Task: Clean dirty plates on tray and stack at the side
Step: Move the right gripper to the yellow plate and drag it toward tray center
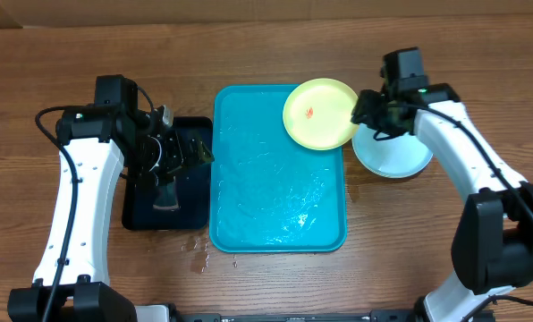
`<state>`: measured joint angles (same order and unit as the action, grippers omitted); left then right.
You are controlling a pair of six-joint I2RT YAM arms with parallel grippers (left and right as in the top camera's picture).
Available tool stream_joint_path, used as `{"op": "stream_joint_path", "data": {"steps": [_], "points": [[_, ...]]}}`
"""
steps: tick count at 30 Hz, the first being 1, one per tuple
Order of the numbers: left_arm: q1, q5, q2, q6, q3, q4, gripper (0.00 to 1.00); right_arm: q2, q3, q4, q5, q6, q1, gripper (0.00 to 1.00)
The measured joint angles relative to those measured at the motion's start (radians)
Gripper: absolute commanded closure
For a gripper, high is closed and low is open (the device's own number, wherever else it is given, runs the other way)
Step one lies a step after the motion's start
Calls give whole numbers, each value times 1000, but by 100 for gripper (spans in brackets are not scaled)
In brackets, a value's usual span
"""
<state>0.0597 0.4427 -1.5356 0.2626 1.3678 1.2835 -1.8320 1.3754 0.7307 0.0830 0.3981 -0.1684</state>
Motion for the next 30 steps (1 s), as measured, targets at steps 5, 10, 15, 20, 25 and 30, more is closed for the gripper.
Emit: {"op": "stream_joint_path", "data": {"steps": [5,10,15,20,25,30], "points": [[0,0,0,0,0,0,0,-34,-12,-66,-51,-3,-28,49],[0,0,0,0,0,0,0,-60,-24,-85,-71,-5,-28,52],[0,0,0,0,0,0,1,-92,-24,-117,-75,-4,-29,66],[0,0,0,0,0,0,0,-137,-28,-127,-80,-5,-29,79],[0,0,0,0,0,0,0,-138,-28,-131,-84,-8,-29,96],[0,0,0,0,0,0,0,-138,-28,-127,-78,-3,-29,96]]}}
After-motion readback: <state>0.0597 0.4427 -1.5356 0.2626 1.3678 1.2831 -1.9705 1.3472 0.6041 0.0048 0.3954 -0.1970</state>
